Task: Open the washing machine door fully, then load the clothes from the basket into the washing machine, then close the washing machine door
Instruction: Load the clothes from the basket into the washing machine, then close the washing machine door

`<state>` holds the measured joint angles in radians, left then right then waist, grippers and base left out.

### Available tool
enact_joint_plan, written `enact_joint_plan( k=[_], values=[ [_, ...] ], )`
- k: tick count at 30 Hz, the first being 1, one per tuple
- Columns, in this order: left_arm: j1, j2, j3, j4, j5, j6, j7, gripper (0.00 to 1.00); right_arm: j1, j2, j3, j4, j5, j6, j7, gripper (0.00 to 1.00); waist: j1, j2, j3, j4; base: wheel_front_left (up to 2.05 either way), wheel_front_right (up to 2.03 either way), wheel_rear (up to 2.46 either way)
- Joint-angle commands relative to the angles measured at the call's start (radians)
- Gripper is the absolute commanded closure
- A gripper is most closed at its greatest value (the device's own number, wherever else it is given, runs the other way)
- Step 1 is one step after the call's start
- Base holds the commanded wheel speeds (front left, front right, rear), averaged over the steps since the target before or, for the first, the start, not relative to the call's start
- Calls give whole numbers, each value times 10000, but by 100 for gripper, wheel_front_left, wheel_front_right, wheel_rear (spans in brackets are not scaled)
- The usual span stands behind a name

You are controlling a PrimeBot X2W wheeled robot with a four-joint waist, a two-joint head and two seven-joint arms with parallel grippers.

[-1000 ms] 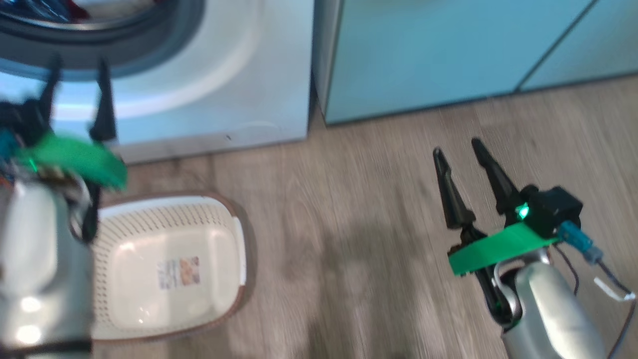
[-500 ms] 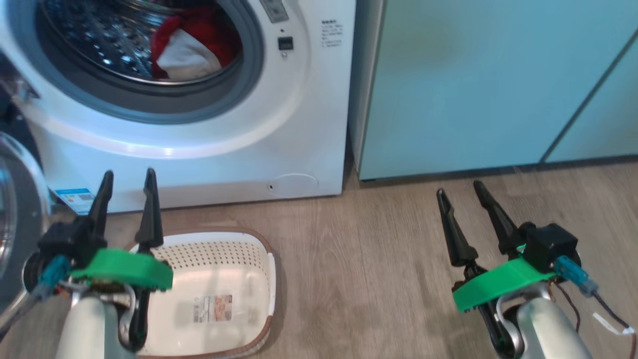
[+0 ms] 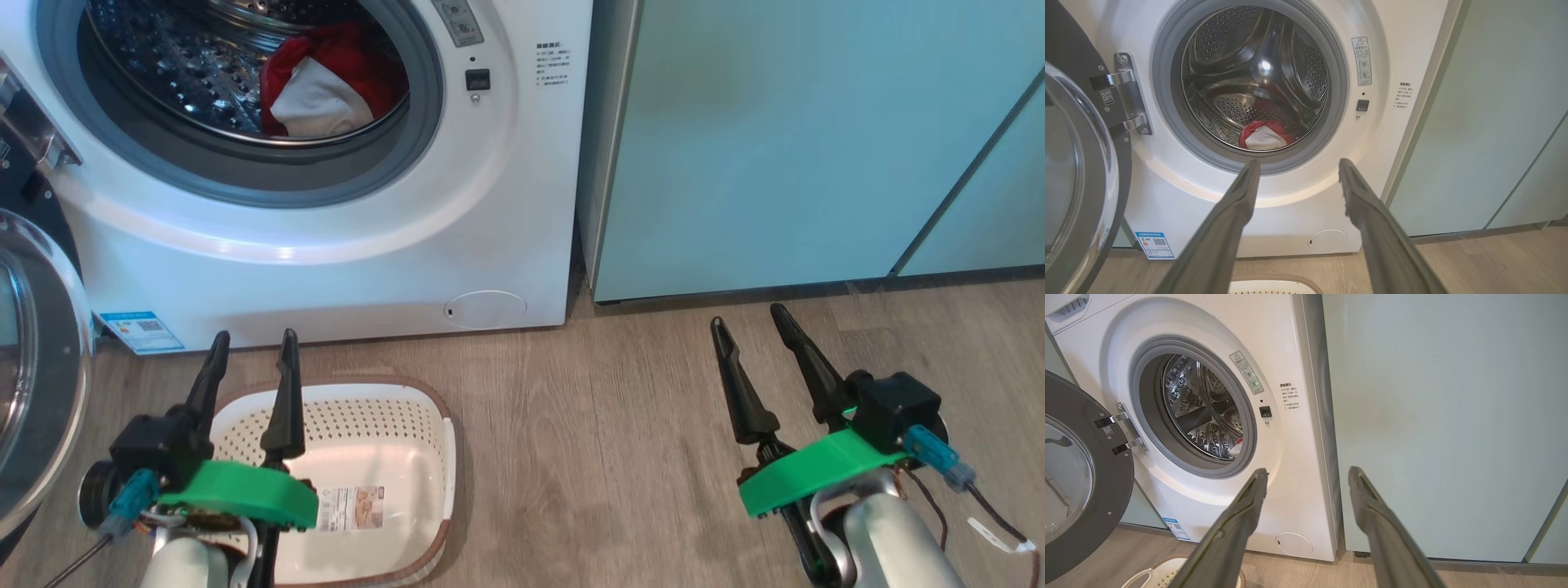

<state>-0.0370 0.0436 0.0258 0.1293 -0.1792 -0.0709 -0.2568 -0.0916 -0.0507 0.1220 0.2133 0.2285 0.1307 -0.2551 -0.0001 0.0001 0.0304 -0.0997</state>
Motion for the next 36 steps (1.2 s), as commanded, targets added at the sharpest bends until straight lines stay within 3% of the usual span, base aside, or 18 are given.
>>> enact_joint_plan(
  k=[1,14,36],
  values=[
    [-202,69,242,-385,-54,107,-49,0,-216,5,220,-367,4,0,-67,0,1,-1,15,-12,0,0,0],
    [-199,67,173,-413,-62,338,-49,0,-250,5,244,-324,-18,0,-67,0,1,-1,65,-45,0,0,0],
    [-313,66,94,-131,-263,186,-49,0,-269,5,257,-265,-36,0,-67,0,1,-1,45,-15,-27,27,0]
  ],
)
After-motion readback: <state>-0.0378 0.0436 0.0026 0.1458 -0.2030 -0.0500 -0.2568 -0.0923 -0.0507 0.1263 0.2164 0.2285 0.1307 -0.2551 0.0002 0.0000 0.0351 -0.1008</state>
